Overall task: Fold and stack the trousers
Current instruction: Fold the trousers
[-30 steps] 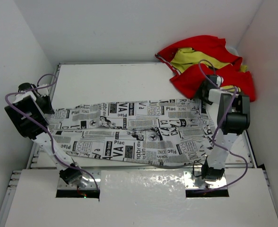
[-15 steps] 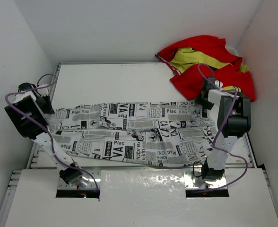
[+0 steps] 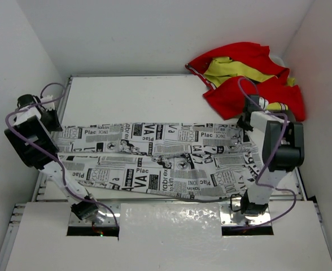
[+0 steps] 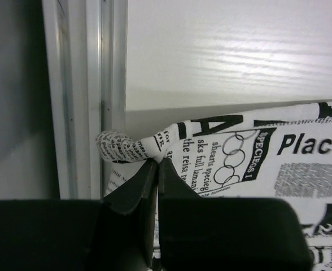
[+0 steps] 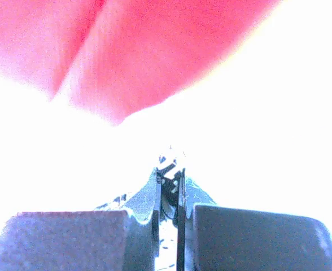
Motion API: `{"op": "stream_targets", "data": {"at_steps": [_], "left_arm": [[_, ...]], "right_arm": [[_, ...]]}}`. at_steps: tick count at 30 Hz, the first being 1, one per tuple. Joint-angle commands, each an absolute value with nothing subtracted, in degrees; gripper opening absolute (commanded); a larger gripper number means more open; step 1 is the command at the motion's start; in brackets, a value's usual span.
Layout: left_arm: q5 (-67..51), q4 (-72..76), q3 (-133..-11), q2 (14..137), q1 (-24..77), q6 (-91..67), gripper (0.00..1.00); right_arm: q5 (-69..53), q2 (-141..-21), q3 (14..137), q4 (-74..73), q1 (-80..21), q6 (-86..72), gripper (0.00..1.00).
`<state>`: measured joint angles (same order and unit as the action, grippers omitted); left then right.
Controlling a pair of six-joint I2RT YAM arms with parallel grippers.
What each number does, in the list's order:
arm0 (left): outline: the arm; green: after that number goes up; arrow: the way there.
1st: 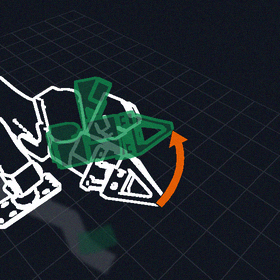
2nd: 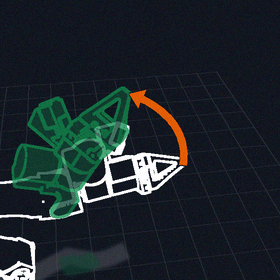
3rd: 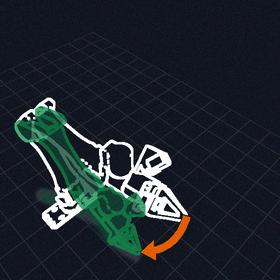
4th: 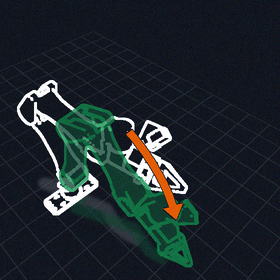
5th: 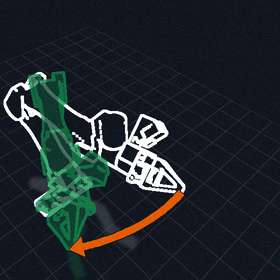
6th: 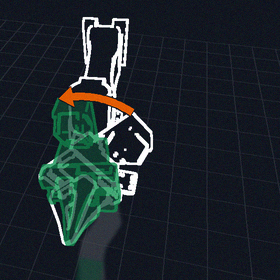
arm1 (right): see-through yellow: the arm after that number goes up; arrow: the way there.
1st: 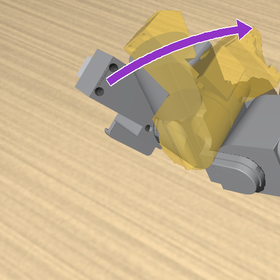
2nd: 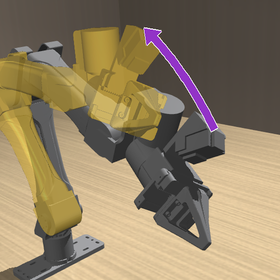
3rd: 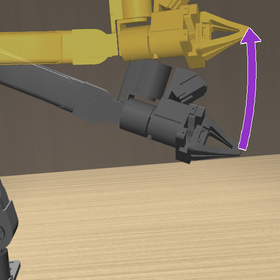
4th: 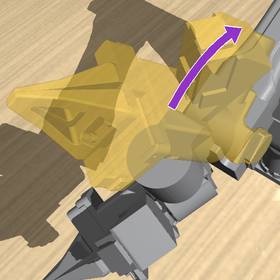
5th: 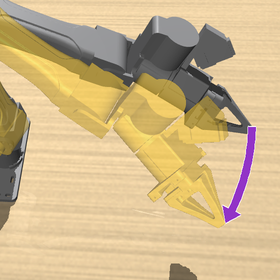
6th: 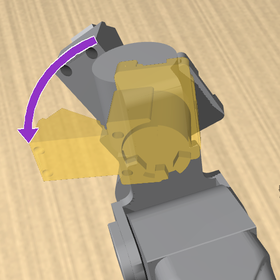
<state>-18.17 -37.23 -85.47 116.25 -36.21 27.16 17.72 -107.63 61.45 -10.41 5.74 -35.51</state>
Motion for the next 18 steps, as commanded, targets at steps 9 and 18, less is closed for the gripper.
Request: {"op": "stream_targets", "data": {"at_steps": [9, 18], "left_arm": [[-27.15, -33.57, -93.95, 109.16, -36.12, 25.31, 0.00], [-34.01, -36.03, -101.25, 105.12, -36.12, 27.24, 0.00]], "right_arm": [[12.85, -83.85, 53.43, 1.40, 12.74, -32.34, 0.00], [4.75, -80.07, 54.58, 12.83, 19.77, -34.37, 0.00]]}}
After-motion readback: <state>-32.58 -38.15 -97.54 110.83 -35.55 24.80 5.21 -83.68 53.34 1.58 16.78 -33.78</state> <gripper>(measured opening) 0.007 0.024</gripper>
